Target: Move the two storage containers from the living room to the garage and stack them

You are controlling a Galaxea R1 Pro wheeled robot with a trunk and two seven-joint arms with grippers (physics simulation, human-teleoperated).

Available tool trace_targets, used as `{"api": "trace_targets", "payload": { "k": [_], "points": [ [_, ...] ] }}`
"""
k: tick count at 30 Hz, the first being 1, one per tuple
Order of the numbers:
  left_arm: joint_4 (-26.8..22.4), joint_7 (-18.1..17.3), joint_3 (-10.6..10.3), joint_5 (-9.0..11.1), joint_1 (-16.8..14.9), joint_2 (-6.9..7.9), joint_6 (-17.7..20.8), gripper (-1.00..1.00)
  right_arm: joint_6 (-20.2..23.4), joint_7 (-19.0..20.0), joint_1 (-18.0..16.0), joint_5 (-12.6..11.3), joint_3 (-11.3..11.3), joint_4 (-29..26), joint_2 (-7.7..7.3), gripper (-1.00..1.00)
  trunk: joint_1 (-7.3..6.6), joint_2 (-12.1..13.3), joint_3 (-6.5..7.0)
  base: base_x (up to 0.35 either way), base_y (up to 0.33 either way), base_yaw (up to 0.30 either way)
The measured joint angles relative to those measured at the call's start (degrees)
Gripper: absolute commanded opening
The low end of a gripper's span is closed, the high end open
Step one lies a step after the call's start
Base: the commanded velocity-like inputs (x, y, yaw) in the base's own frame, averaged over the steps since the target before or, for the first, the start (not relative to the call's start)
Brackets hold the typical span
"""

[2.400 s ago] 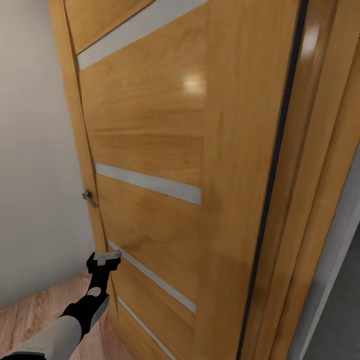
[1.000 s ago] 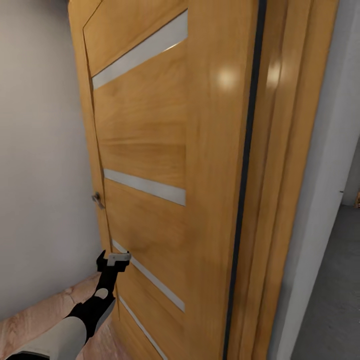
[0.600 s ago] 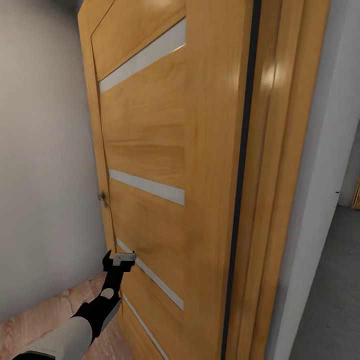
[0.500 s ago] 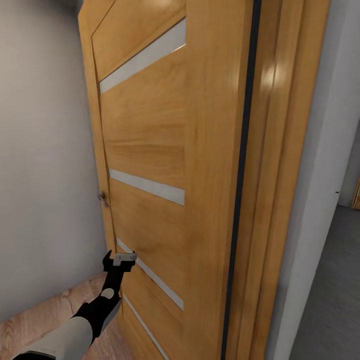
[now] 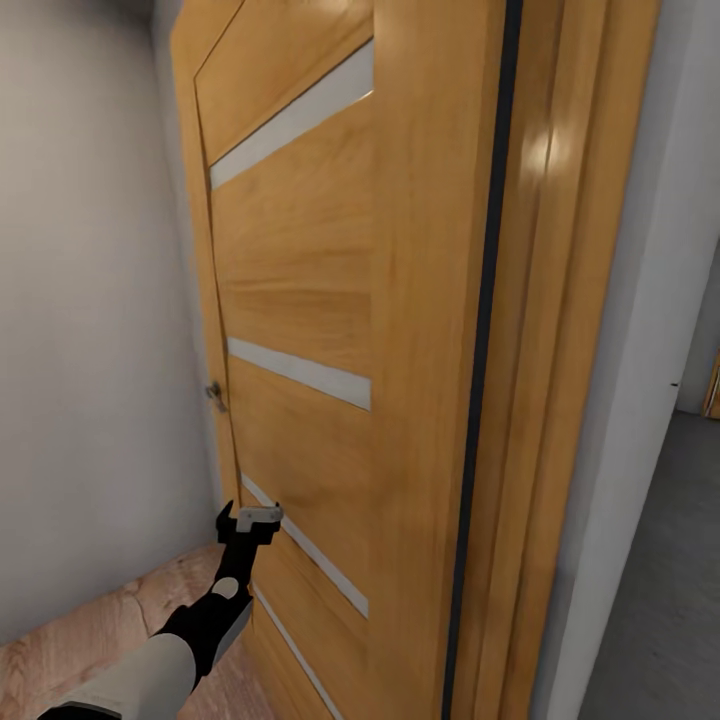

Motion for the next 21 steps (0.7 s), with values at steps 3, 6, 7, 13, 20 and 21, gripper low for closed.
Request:
{"api": "trace_targets", "payload": {
  "k": [3,6,7,13,20,21],
  "points": [
    [0.02,-0.01,-0.01,0.02,0.0,-0.28,0.01,1.0,0.0,0.0,0.0,0.0,0.0,0.0,-0.02,1.0,0.0,0.0,0.0,0.0,0.0,0.0],
    [0.05,-0.01,-0.03,0.02,0.0,-0.56,0.0,1.0,0.0,0.0,0.0,0.0,0.0,0.0,-0.02,1.0,0.0,0.0,0.0,0.0,0.0,0.0],
    [0.04,-0.02,-0.07,-0.01,0.0,-0.64,0.01,1.0,0.0,0.0,0.0,0.0,0.0,0.0,-0.02,1.0,0.0,0.0,0.0,0.0,0.0,0.0],
    [0.0,-0.07,-0.26,-0.18,0.0,-0.69,0.09,1.0,0.0,0.0,0.0,-0.01,0.0,0.0,-0.03,1.0,0.0,0.0,0.0,0.0,0.0,0.0],
    [0.04,-0.08,-0.19,-0.19,0.0,-0.85,0.07,1.0,0.0,0.0,0.0,-0.03,0.0,0.0,-0.03,1.0,0.0,0.0,0.0,0.0,0.0,0.0],
    [0.06,-0.06,-0.1,-0.08,0.0,-0.97,0.03,1.0,0.0,0.0,0.0,-0.02,0.0,0.0,-0.03,1.0,0.0,0.0,0.0,0.0,0.0,0.0]
  ]
}}
